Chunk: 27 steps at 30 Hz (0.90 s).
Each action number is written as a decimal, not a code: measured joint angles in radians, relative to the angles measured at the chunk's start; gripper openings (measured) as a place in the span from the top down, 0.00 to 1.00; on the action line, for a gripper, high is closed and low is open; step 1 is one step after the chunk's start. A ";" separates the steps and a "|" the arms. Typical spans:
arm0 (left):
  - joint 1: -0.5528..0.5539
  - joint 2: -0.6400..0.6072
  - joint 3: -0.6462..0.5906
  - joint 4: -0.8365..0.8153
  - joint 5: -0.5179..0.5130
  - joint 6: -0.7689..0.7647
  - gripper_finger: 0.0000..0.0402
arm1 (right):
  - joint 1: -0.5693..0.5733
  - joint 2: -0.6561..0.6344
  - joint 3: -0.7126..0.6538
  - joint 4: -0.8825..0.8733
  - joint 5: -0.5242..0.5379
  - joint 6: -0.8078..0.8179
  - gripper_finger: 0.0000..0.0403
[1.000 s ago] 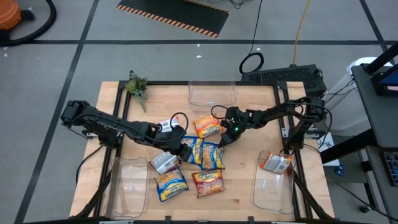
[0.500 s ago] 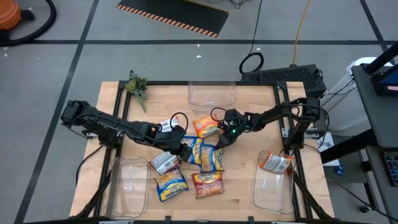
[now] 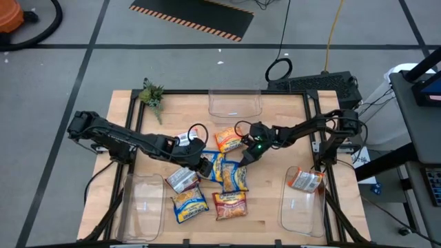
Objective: Sort Maruchan noodles
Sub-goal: Put the bottom right blue noodle pack into the top transparent bin
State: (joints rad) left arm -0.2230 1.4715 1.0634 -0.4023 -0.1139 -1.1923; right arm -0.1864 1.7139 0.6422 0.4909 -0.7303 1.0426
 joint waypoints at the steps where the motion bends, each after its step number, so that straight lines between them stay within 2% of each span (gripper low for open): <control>1: 0.000 0.000 0.000 0.000 0.000 0.000 0.76 | 0.000 -0.011 0.000 0.001 0.000 0.009 0.96; 9: 0.000 0.000 0.000 0.016 0.000 0.010 0.76 | 0.000 -0.125 0.001 0.001 0.000 0.026 1.00; 16: -0.004 0.000 0.000 0.116 -0.047 0.048 0.76 | 0.000 -0.203 0.002 -0.015 0.003 0.045 1.00; 27: 0.029 0.000 0.000 0.215 -0.082 0.211 0.75 | 0.000 -0.295 0.002 -0.061 0.054 0.055 1.00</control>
State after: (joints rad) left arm -0.1936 1.4719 1.0634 -0.1872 -0.1959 -0.9816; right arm -0.1860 1.4190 0.6445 0.4295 -0.6765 1.0977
